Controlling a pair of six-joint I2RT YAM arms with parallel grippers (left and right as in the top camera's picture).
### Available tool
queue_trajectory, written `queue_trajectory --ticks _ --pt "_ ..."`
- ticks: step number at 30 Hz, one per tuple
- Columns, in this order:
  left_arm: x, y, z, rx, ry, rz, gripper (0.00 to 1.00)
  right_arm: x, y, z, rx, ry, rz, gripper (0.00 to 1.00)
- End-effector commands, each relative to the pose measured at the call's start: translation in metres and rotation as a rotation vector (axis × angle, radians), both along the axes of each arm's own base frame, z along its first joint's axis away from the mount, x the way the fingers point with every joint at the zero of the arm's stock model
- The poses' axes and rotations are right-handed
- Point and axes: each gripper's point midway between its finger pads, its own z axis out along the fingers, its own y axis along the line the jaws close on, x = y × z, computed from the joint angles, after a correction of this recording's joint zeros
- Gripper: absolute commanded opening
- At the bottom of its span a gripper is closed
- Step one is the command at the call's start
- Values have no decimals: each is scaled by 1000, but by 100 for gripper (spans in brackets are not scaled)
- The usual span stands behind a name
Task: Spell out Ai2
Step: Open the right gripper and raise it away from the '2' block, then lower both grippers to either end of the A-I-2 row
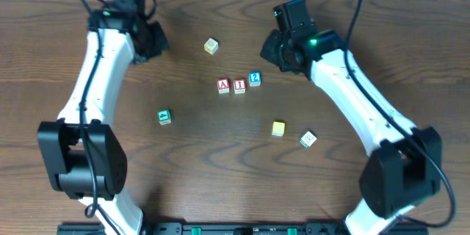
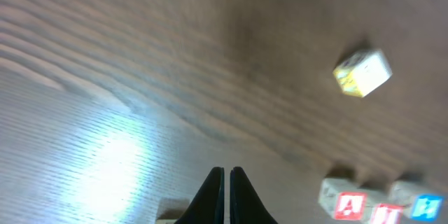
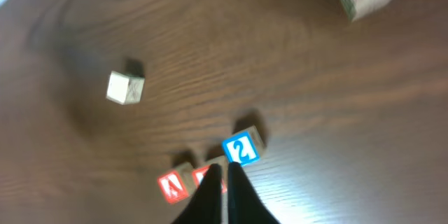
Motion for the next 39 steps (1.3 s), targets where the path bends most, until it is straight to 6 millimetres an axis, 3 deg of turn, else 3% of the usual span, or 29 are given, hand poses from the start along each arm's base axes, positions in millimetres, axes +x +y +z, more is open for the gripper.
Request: queue_trajectory --ticks 1,6,12,20,23,28,35,39 --pt "-13 -14 -27 8 48 -49 6 2 -9 -9 -204 -40 242 2" --pt "-30 -56 -56 -56 73 -145 6 2 -10 -33 -306 -16 406 2" --pt "-33 -93 -70 -14 10 -292 6 3 -13 -78 -373 55 550 1" --pt "-33 -94 -83 104 -32 -318 6 6 -16 -113 -355 97 645 1" --pt "-40 -94 -91 81 -11 -324 6 5 -16 -119 -307 106 679 1" --pt "-46 -112 -88 -140 18 -350 5 3 -18 -113 -68 104 693 1" --pt "-42 -96 -84 -399 3 -305 6 -7 -40 -98 264 79 693 2" --pt "-39 -90 -92 -529 -52 -243 6 -8 -36 -99 428 18 661 1"
